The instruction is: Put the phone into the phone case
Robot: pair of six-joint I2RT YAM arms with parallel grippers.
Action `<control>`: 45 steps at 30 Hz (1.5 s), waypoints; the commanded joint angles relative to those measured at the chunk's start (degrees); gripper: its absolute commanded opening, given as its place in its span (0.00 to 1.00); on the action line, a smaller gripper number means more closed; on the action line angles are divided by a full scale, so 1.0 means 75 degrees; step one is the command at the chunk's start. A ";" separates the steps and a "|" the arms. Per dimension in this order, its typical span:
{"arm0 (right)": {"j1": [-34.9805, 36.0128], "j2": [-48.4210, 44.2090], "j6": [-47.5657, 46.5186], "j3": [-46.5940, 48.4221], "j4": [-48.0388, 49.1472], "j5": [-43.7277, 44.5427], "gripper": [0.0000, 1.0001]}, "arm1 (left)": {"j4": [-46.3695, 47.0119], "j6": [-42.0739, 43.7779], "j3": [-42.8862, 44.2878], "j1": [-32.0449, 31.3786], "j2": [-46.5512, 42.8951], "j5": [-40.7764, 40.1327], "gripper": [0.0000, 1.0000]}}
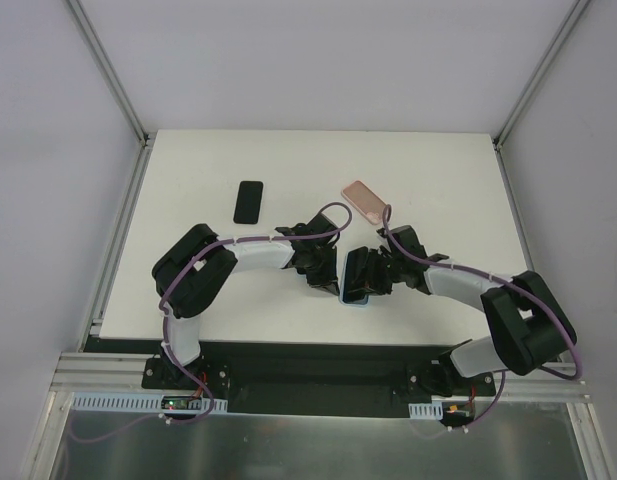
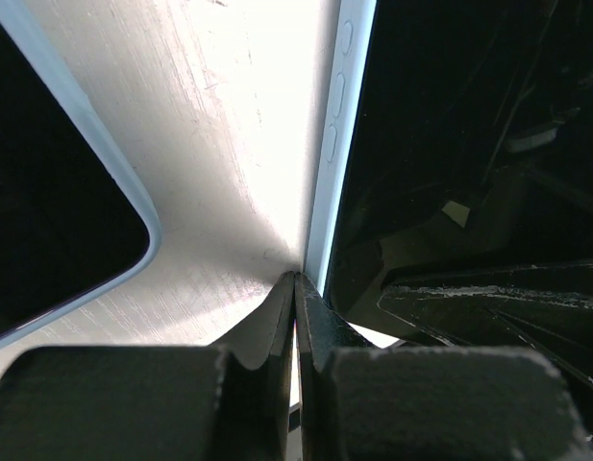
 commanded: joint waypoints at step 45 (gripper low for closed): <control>-0.0160 0.0051 -0.0178 0.0027 0.0246 -0.0407 0.31 | 0.0645 -0.0372 -0.0149 -0.0164 -0.0256 0.0047 0.00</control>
